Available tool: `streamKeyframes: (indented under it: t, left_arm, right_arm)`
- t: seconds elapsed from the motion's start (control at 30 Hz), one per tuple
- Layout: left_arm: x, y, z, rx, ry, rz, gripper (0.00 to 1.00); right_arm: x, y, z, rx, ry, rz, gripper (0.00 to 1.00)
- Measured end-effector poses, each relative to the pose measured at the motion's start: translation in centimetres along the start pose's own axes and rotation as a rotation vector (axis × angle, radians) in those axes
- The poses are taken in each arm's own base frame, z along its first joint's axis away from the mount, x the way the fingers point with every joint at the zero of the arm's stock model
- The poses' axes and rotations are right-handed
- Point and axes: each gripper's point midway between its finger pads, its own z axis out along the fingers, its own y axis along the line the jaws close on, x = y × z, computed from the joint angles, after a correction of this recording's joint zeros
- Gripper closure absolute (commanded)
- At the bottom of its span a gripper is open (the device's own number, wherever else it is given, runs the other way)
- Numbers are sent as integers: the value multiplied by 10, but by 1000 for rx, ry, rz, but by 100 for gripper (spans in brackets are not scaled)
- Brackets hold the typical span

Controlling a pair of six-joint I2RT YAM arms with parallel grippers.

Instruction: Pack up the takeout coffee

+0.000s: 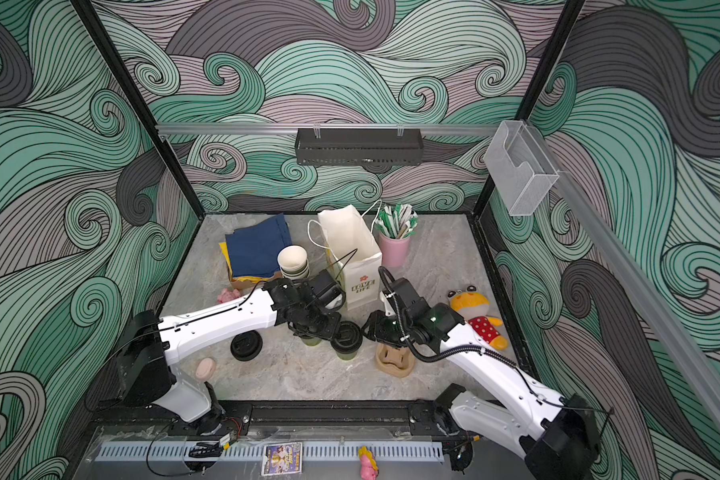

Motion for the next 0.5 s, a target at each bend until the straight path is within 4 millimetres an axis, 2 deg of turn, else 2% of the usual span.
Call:
streamKeyframes:
  t: [0.17, 0.3, 0.5]
  left_arm:
    - [-1, -1, -4, 6, -11, 1, 68]
    - [-6, -6, -11, 30, -43, 7, 67]
    - [-13, -13, -23, 64, -89, 13, 67]
  right_arm:
    - [3, -1, 7, 4, 36, -3, 40]
    - [3, 0, 11, 0, 50, -6, 34]
    - [5, 2, 12, -8, 61, -11, 31]
